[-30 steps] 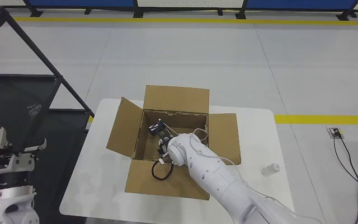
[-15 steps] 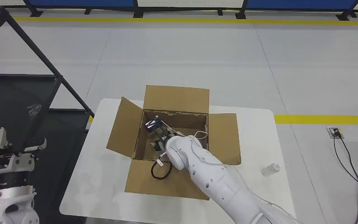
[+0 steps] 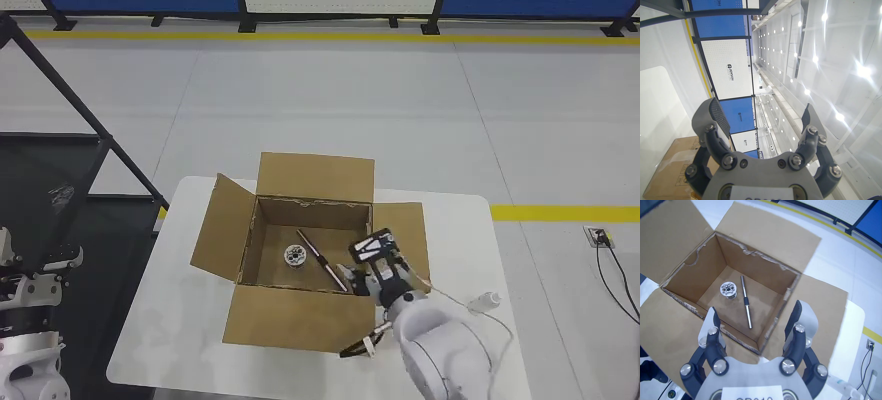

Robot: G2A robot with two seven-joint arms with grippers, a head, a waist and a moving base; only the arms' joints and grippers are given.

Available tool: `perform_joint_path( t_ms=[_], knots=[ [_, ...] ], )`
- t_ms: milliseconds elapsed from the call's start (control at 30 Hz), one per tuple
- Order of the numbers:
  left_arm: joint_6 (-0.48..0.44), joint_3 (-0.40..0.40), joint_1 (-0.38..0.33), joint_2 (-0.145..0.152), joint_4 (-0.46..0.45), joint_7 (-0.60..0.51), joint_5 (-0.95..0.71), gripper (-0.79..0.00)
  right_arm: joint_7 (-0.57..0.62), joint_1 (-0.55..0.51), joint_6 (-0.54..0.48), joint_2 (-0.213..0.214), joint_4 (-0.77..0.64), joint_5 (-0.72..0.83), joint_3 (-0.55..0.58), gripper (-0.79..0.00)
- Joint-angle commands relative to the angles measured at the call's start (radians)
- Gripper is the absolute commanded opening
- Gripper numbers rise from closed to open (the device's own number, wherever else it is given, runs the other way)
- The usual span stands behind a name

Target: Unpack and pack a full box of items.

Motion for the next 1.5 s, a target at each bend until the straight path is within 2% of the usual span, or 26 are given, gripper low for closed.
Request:
perform_joint_path(
  t_ms=[0,133,300,467,633,733,900,933,1000,1033,1067,1100,1300,1467],
  knots=[
    [0.000,0.000,0.000,0.000,0.000,0.000,0.000,0.000,-0.048,-0.128,-0.031,0.012,-0.105,0.034,0.137,0.000],
    [0.000,0.000,0.000,0.000,0.000,0.000,0.000,0.000,-0.157,-0.301,-0.047,0.027,-0.174,0.098,0.349,0.000],
    [0.000,0.000,0.000,0.000,0.000,0.000,0.000,0.000,-0.245,-0.403,-0.055,0.034,-0.110,0.187,0.531,0.000],
    [0.000,0.000,0.000,0.000,0.000,0.000,0.000,0.000,-0.265,-0.402,-0.088,0.044,0.025,0.238,0.614,0.000],
    [0.000,0.000,0.000,0.000,0.000,0.000,0.000,0.000,-0.234,-0.312,-0.166,0.058,0.197,0.286,0.628,0.000],
    [0.000,0.000,0.000,0.000,0.000,0.000,0.000,0.000,-0.234,-0.252,-0.187,0.065,0.293,0.288,0.626,-0.135],
    [0.000,0.000,0.000,0.000,0.000,0.000,0.000,0.000,-0.242,-0.175,-0.222,0.078,0.420,0.308,0.632,-0.305],
    [0.000,0.000,0.000,0.000,0.000,0.000,0.000,0.000,-0.239,-0.163,-0.234,0.081,0.438,0.316,0.634,-0.394],
    [0.000,0.000,0.000,0.000,0.000,0.000,0.000,0.000,-0.235,-0.149,-0.256,0.085,0.463,0.327,0.634,-0.493],
    [0.000,0.000,0.000,0.000,0.000,0.000,0.000,0.000,-0.233,-0.144,-0.275,0.088,0.469,0.335,0.632,-0.643],
    [0.000,0.000,0.000,0.000,0.000,0.000,0.000,0.000,-0.234,-0.140,-0.295,0.090,0.476,0.346,0.634,-0.686],
    [0.000,0.000,0.000,0.000,0.000,0.000,0.000,0.000,-0.235,-0.138,-0.312,0.093,0.481,0.356,0.638,-0.785],
    [0.000,0.000,0.000,0.000,0.000,0.000,0.000,0.000,-0.259,-0.154,-0.328,0.102,0.435,0.388,0.641,-0.785],
    [0.000,0.000,0.000,0.000,0.000,0.000,0.000,0.000,-0.332,-0.219,-0.256,0.097,0.245,0.428,0.622,-0.785]
  ],
)
